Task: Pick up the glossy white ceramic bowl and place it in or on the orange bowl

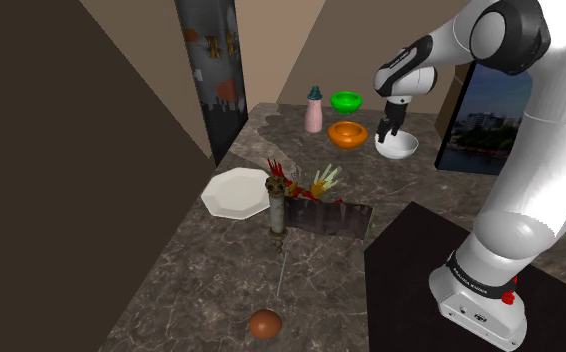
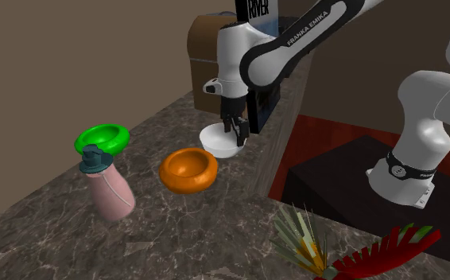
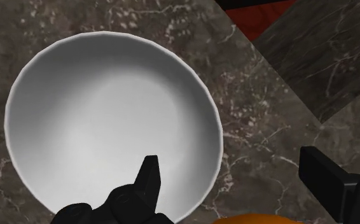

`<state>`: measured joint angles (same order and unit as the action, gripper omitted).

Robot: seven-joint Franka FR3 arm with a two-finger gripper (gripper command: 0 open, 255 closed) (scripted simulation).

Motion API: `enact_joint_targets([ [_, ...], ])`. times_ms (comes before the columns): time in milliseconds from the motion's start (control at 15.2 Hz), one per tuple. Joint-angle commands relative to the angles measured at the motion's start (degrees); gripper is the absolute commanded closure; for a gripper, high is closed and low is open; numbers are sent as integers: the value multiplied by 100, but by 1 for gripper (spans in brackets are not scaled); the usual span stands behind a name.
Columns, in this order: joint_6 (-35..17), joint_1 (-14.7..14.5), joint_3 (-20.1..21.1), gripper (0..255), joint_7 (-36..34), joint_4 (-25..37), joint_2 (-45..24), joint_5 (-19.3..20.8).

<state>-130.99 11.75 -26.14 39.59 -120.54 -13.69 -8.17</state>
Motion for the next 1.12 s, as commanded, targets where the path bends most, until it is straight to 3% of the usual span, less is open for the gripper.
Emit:
enact_joint_targets([
  [0,-142,25,25,0,58,-35,-117,-78],
  [198,-375,64,78,0,146,-100,-306,-209],
  [726,-374,64,78,0,145,-100,-305,-208],
  [792,-374,64,78,255,145,-100,-305,-208],
  [1056,-374,64,78,255,145,-100,-305,-208],
])
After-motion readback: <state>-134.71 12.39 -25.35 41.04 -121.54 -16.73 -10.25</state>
